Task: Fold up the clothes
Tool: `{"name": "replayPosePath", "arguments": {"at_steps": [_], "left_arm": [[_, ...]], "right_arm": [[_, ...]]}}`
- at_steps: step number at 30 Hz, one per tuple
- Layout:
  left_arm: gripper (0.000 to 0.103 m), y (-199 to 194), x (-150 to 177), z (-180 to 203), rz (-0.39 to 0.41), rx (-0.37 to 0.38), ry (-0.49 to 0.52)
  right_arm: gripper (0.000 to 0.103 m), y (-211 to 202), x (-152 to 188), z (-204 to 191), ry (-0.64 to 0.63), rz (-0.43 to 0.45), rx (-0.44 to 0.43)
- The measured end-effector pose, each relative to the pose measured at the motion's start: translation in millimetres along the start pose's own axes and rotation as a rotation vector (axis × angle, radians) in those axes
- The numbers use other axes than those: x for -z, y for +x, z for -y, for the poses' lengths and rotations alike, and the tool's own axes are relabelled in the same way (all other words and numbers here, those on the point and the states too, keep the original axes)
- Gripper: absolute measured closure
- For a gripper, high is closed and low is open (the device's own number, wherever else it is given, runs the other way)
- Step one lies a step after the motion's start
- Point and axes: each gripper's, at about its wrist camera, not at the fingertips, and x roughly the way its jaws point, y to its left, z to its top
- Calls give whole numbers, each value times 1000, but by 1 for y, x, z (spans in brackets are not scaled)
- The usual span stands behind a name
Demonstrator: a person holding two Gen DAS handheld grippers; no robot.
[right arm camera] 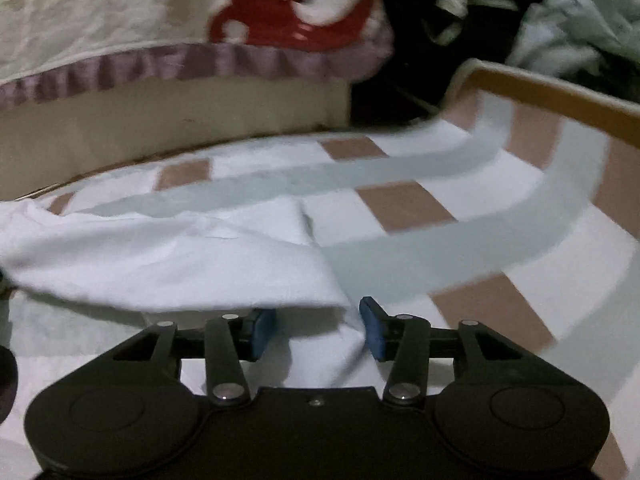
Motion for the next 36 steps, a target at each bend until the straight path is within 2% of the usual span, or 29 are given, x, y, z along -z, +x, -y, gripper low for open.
{"name": "replayPosePath", "arguments": {"at_steps": [1, 2, 4, 8, 9, 11, 12, 13, 15, 16, 17, 18, 19, 20, 24, 26, 28, 31, 36], "left_arm": [[95, -4, 1, -6, 10, -6, -32], [95, -6, 2, -13, 18, 0, -63], [95, -10, 5, -21, 22, 50, -123], [92, -12, 11, -21, 9, 159, -168], [92, -10, 12, -17, -5, 168, -157], [88, -2, 14, -6, -44, 150, -121], [83, 1, 15, -2, -61, 153, -107], [81, 4, 16, 1, -78, 162, -95], [68, 3, 19, 3, -79, 189, -86], [65, 1, 20, 1, -77, 208, -92], [59, -1, 21, -1, -76, 229, -103], [57, -6, 24, -7, -75, 249, -121], [57, -11, 27, -14, -74, 268, -143], [57, -17, 30, -21, -73, 286, -164], [50, -40, 46, -53, -75, 342, -250], [50, -54, 61, -78, -87, 324, -292], [50, -66, 80, -107, -107, 272, -339], [50, -82, 111, -152, -138, 174, -416], [50, -109, 161, -227, -183, 25, -552]], "right_arm": [[78, 3, -4, -4, -19, 7, 5], [97, 4, -9, -8, -39, 25, 22], [98, -7, -23, -19, -95, 114, 102], [98, -63, -45, -57, -316, 451, 359], [97, -73, -46, -63, -359, 494, 406], [95, -76, -43, -65, -408, 454, 454], [94, -71, -38, -57, -387, 391, 444], [93, -63, -29, -45, -341, 303, 423], [86, -42, -11, -16, -237, 92, 370], [84, -33, -2, -3, -191, 6, 339], [76, -29, 6, 8, -147, -46, 312], [75, -31, 13, 16, -110, -48, 292], [58, -34, 18, 21, -86, -53, 284], [49, -37, 19, 22, -84, -65, 296], [49, -48, 20, 30, 12, -94, 233], [49, -56, 21, 29, 84, -97, 167], [49, -68, 23, 18, 141, -91, 93], [49, -81, 27, -9, 210, -97, -73], [49, -60, 20, -81, 244, -252, -531]]}}
